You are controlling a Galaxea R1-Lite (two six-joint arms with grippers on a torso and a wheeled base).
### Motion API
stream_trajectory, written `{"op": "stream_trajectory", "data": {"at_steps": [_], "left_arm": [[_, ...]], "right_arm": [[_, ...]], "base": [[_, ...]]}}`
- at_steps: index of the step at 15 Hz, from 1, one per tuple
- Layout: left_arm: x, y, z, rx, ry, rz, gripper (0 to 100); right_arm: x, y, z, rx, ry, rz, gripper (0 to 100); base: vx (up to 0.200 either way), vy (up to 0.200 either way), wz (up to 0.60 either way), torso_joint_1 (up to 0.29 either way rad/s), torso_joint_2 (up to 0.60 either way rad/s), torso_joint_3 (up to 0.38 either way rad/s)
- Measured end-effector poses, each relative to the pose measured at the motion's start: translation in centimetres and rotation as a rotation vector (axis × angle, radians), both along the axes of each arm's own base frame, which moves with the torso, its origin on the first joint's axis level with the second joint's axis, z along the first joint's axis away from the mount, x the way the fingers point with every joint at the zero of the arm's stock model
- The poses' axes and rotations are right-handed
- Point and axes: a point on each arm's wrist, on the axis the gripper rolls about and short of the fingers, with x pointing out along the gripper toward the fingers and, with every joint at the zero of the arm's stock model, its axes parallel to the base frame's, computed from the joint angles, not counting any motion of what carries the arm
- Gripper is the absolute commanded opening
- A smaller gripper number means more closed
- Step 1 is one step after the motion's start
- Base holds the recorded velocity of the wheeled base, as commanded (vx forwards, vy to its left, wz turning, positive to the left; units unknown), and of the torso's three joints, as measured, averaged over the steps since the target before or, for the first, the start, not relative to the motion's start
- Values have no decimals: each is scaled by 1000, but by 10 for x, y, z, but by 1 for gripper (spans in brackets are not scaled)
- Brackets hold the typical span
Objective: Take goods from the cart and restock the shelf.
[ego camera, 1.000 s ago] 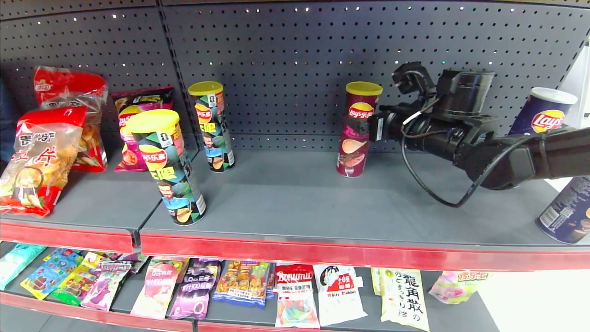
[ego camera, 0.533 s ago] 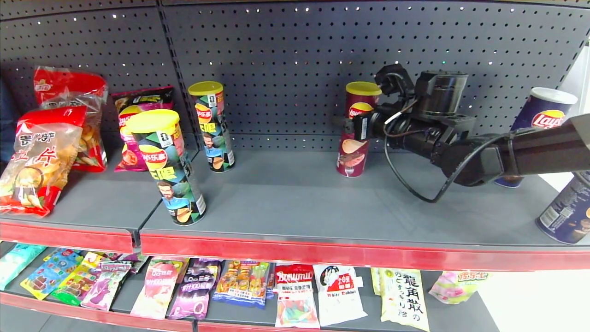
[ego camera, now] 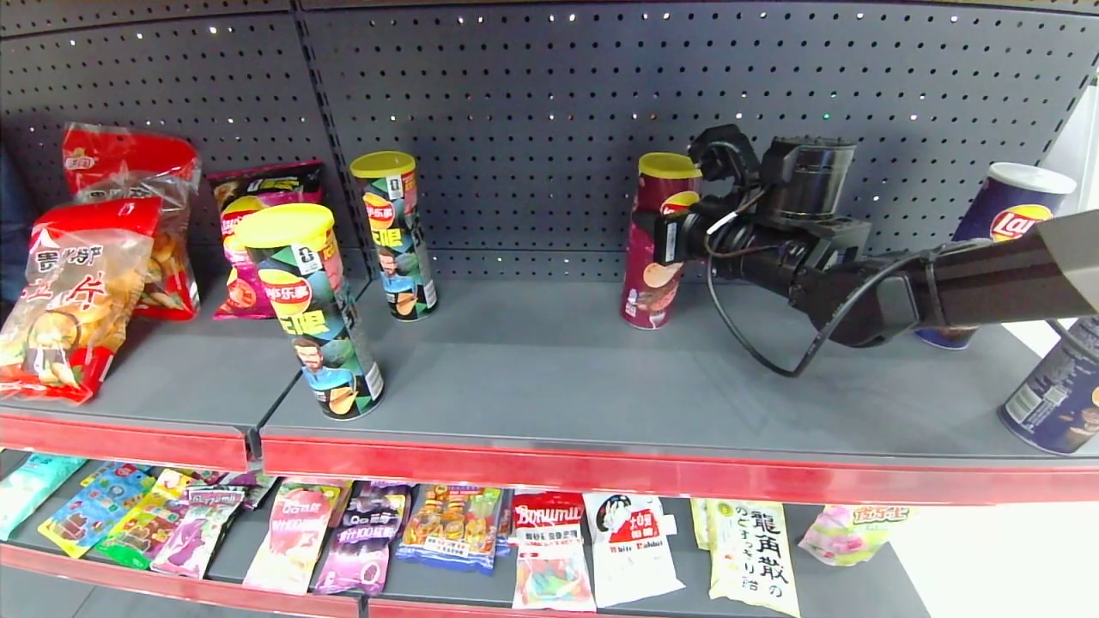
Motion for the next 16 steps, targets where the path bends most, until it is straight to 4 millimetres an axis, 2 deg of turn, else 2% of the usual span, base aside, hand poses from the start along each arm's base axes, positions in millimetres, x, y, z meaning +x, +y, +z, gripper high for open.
{"op": "stream_trajectory", "data": {"at_steps": [4, 11, 13, 14, 16], "left_arm": [[0, 0, -3, 0, 5, 0, 0], [1, 0, -4, 0, 12, 0, 0], [2, 0, -4, 0, 13, 0, 0], [2, 0, -4, 0, 14, 0, 0], [2, 0, -4, 0, 15, 0, 0]], "right_arm": [[-17, 1, 1, -13, 23, -28, 0], [-92, -2, 27, 26, 31, -173, 0], [-105, -2, 33, 44, 23, -172, 0], [-111, -2, 33, 52, 27, -194, 0], [-128, -1, 19, 46, 75, -222, 0]], "base": [[0, 0, 0, 0, 0, 0], [0, 0, 0, 0, 0, 0], [0, 0, 0, 0, 0, 0], [0, 0, 0, 0, 0, 0], [0, 0, 0, 0, 0, 0]]}}
